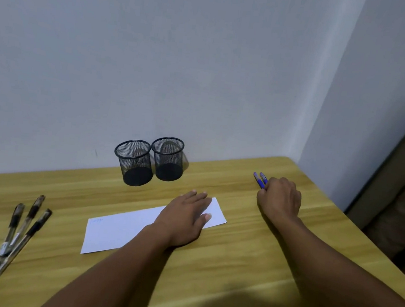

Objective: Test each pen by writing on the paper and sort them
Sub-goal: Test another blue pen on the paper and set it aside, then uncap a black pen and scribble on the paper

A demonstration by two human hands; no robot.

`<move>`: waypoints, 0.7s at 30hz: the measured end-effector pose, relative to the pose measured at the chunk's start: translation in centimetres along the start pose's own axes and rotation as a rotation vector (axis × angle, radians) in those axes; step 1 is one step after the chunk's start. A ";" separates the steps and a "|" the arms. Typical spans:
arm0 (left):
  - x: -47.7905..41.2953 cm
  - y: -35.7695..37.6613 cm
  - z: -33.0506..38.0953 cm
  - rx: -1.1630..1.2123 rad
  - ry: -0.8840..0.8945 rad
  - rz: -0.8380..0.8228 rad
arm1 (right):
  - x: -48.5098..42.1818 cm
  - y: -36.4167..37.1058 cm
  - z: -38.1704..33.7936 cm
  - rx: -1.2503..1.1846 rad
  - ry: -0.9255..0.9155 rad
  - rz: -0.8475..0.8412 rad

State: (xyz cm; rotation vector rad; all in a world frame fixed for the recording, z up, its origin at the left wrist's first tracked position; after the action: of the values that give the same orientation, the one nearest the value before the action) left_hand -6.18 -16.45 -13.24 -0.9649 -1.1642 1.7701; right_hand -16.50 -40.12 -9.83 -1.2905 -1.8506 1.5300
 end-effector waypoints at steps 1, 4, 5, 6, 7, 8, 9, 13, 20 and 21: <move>0.0 -0.1 0.0 -0.001 0.001 0.002 | 0.1 -0.1 -0.1 -0.013 0.004 0.004; 0.3 -0.9 0.2 -0.009 -0.014 0.023 | 0.8 -0.8 -1.0 -0.068 -0.032 0.029; 0.6 -1.3 0.2 -0.012 -0.026 0.036 | 1.1 -1.2 -1.7 -0.103 -0.060 0.030; 0.9 -1.8 0.1 -0.016 -0.039 0.053 | 1.6 -1.6 -2.7 -0.147 -0.096 0.024; 1.3 -2.5 -0.1 -0.024 -0.050 0.077 | 2.2 -1.9 -3.9 -0.197 -0.137 0.010; 1.9 -3.2 -0.3 -0.038 -0.058 0.111 | 2.9 -2.1 -5.4 -0.251 -0.177 -0.015; 2.7 -4.0 -0.7 -0.054 -0.066 0.149 | 3.8 -2.4 -7.0 -0.305 -0.217 -0.053; 7.5 -7.2 -3.4 -0.112 -0.178 0.268 | 9.1 -2.1 -14.3 -0.472 -0.436 -0.262; 19.6 -12.1 -9.9 -0.277 -0.588 0.362 | 19.3 1.9 -23.8 -0.490 -0.701 -0.416; 20.9 -12.5 -10.7 -0.285 -0.639 0.358 | 20.3 2.6 -24.4 -0.455 -0.734 -0.402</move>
State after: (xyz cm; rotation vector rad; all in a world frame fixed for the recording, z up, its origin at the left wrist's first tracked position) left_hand -2.37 9.39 -8.11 -0.8208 -1.7621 2.3448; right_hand -6.24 -9.94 -9.35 -0.4349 -2.8275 1.5096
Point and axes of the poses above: each hand's wrist, its own x-axis away from the middle knuckle, its own y-axis out of the palm, z = x × y, the point moved 3 cm from there along -x, towards the middle knuckle, and after that the axes turned 7 degrees about y, right-handed, at the moved point
